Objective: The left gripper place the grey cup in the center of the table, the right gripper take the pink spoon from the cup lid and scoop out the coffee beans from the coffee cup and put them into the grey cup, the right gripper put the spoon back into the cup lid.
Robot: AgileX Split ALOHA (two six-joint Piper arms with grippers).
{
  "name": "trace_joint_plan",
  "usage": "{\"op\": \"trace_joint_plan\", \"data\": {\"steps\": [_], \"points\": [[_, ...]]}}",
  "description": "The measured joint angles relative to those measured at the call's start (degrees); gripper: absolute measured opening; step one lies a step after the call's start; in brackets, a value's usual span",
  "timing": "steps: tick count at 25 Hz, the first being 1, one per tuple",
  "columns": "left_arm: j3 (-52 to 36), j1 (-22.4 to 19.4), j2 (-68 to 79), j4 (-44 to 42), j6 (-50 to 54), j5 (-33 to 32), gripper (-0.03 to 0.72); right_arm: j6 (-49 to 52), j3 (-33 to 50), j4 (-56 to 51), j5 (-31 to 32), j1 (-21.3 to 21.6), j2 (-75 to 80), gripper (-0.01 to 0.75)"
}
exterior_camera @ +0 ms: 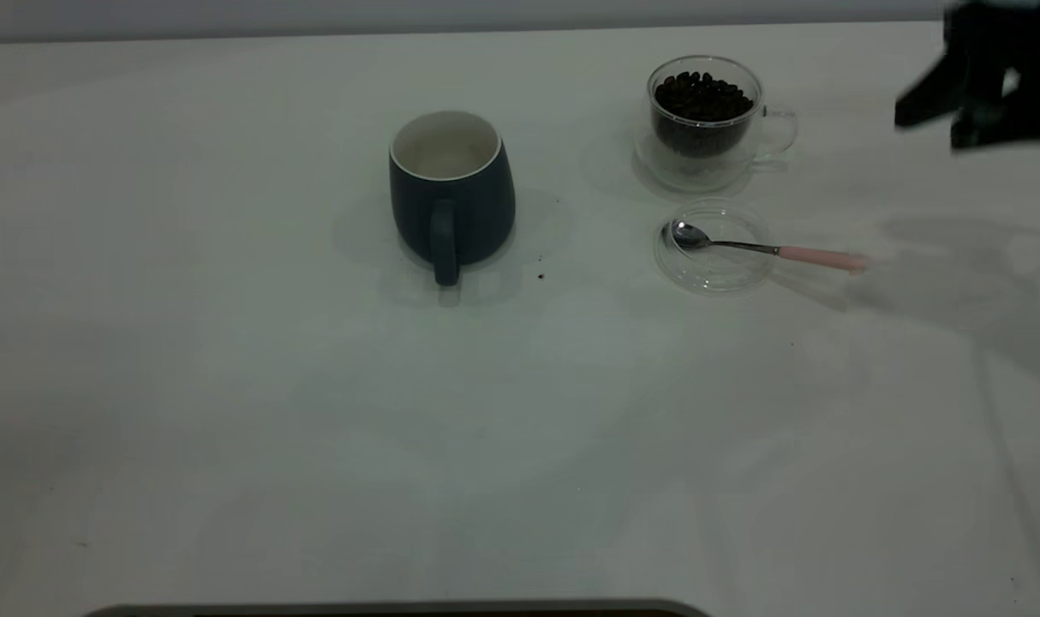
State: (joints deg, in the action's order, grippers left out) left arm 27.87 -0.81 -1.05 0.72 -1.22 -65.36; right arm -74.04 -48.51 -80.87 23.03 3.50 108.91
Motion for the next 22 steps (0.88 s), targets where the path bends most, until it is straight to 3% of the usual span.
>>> {"op": "trace_joint_plan", "data": {"steps": [3,10,14,18,22], "points": [[0.0,0.0,0.0,0.0,0.0,0.0,0.565,19.7,3.6,22.2,3.4,-4.5,-11.9,0.490],[0.0,0.0,0.0,0.0,-0.1,0.0,0.565,68.1,6.0,71.6,27.3,-11.1,-31.7,0.488],[0.0,0.0,0.0,0.0,-0.1,0.0,0.565,78.7,10.6,81.8,33.4,-12.6,-43.7,0.488],[0.0,0.0,0.0,0.0,-0.1,0.0,0.565,80.5,18.9,83.1,36.6,-12.6,-55.2,0.488],[0.0,0.0,0.0,0.0,-0.1,0.0,0.565,80.4,21.4,83.4,38.7,-12.5,-63.6,0.486]]}}
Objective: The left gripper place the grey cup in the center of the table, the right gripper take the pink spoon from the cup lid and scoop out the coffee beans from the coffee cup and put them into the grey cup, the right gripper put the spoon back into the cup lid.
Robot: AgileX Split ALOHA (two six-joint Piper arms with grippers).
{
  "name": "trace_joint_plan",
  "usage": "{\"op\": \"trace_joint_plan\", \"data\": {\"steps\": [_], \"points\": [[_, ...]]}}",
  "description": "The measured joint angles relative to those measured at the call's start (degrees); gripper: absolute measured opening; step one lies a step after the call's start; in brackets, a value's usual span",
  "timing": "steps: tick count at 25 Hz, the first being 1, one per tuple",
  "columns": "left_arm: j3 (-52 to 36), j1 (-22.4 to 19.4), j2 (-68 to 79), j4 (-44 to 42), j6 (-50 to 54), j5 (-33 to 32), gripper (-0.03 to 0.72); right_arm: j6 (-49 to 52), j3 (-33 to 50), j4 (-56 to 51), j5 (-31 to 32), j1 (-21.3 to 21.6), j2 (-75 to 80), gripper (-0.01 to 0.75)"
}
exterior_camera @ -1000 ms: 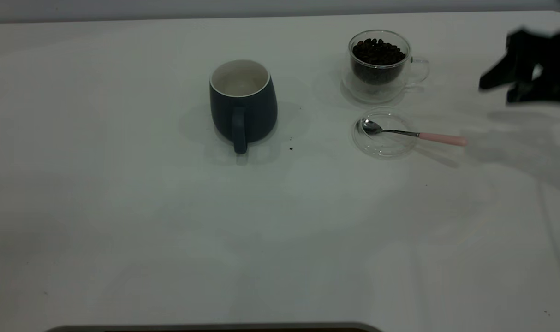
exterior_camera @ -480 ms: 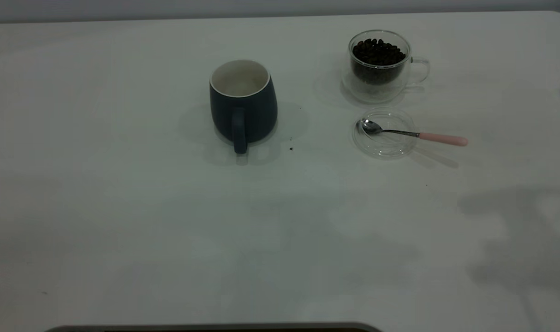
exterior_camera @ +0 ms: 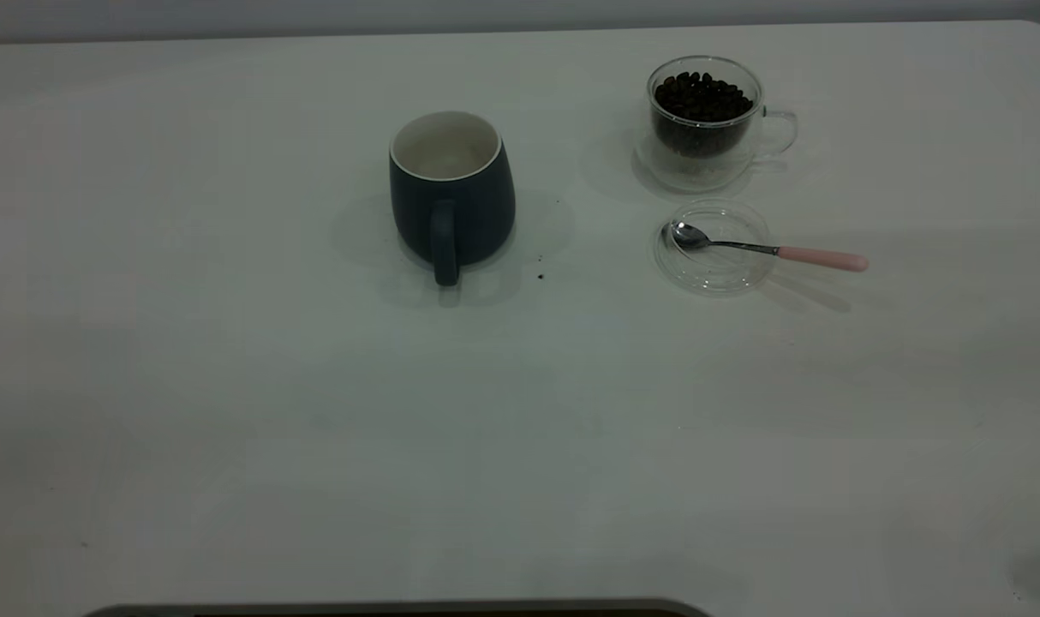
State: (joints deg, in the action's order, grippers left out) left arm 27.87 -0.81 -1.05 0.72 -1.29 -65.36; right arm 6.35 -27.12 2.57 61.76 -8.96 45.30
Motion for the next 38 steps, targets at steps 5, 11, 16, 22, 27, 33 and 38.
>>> {"op": "trace_joint_plan", "data": {"steps": [5,11,16,22,27,33,38], "points": [[0.0,0.0,0.0,0.0,0.0,0.0,0.565,-2.0,0.1,-0.6,0.3,0.0,-10.7,0.484],[0.0,0.0,0.0,0.0,0.0,0.0,0.565,-2.4,0.1,-0.7,1.2,1.8,-24.2,0.484],[0.0,0.0,0.0,0.0,0.1,0.0,0.565,-2.4,0.1,-0.7,2.0,7.0,-36.0,0.483],[0.0,0.0,0.0,0.0,0.1,0.0,0.565,-2.4,0.1,-0.6,2.8,7.7,-43.4,0.483],[0.0,0.0,0.0,0.0,0.1,0.0,0.565,-2.5,0.1,-0.6,2.8,7.7,-43.4,0.483],[0.0,0.0,0.0,0.0,0.1,0.0,0.565,-2.5,0.1,-0.6,2.8,7.7,-43.4,0.483],[0.0,0.0,0.0,0.0,0.1,0.0,0.565,-2.5,0.1,-0.6,2.8,7.7,-43.4,0.483]]}}
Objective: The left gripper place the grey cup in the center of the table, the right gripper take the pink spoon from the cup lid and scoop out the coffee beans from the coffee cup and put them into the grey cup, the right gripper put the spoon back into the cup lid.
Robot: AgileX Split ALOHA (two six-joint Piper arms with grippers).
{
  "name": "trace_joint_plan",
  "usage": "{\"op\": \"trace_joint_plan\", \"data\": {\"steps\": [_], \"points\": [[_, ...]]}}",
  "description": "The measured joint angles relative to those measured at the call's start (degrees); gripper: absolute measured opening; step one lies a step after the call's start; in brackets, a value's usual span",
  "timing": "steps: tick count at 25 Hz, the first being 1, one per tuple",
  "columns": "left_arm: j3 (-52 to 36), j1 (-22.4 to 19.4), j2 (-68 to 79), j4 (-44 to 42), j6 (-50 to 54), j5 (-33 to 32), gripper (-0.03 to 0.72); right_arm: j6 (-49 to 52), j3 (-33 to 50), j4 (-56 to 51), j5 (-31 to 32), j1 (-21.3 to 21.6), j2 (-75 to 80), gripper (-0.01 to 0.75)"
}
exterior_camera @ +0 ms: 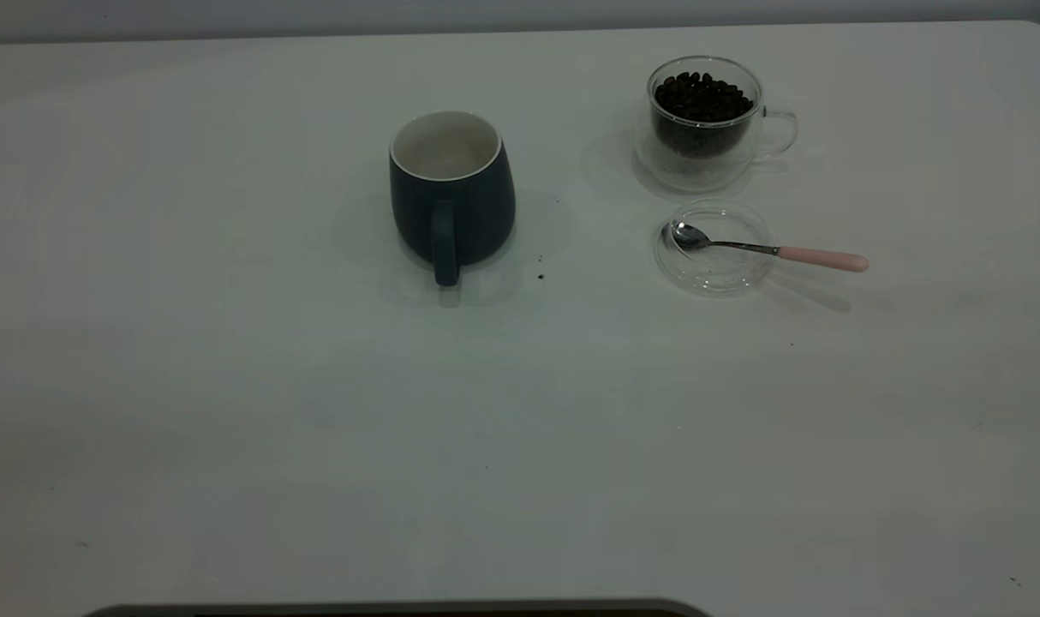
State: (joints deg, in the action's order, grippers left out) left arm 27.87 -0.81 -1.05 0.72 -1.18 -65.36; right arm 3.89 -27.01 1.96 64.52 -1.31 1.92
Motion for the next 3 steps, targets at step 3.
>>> {"op": "trace_joint_plan", "data": {"steps": [3], "points": [[0.0,0.0,0.0,0.0,0.0,0.0,0.565,0.0,0.0,0.0,0.0,0.0,0.0,0.483]]}}
